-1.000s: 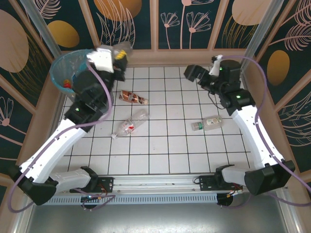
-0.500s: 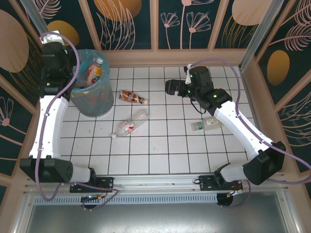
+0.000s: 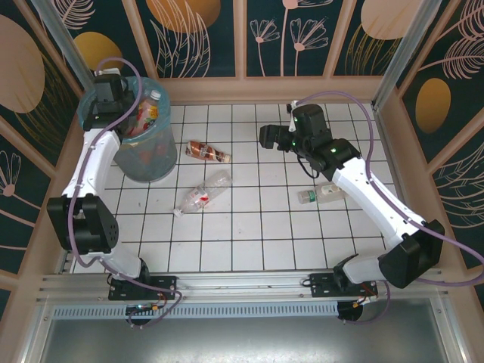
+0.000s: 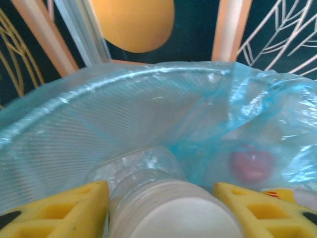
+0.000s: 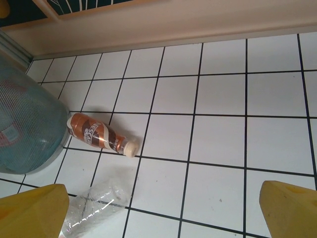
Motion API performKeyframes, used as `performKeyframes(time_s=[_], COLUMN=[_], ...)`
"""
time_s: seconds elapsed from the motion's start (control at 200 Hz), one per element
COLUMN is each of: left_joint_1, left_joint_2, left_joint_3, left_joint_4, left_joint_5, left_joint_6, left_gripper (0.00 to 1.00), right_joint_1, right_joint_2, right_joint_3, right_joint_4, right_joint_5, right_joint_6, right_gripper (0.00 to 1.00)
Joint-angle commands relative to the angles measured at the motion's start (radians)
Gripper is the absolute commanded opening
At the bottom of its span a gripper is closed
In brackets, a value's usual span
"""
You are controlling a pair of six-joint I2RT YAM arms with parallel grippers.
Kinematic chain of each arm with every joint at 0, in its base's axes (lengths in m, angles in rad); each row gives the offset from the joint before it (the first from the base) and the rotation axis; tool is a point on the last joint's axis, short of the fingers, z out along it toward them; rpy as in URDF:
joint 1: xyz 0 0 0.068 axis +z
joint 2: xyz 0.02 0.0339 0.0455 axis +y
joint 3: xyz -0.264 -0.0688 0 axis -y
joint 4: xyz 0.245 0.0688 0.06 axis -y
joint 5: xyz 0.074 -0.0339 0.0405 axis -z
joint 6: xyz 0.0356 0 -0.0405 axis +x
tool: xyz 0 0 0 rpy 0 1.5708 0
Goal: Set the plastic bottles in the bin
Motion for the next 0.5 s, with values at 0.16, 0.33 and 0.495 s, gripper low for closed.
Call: performKeyframes(time_s=[0.16, 0.33, 0.495], left_joint_1=[0.005, 0.005, 0.005], left_joint_2=[0.019, -0.023, -0.051], left_joint_3=[-0.001, 0.008, 0.005], left_joint_4=[0.016, 0.002, -0.023], left_joint_5=[0.181, 0.333, 0.460], left_joint_6=[-0.088, -0.148, -0.176], left_gripper=[0.67, 0.71, 0.71], right_joint_1=[0.007, 0.009, 0.009], right_joint_2=[-0.006, -0.012, -0.011], right_joint_3=[-0.020, -0.029, -0.043], right_joint_4=[0.025, 0.028, 0.043], right_joint_5=[0.027, 0.029, 0.029], right_joint_6=[-0.017, -0.017, -0.012], right_gripper=[0.99, 0.99, 0.99])
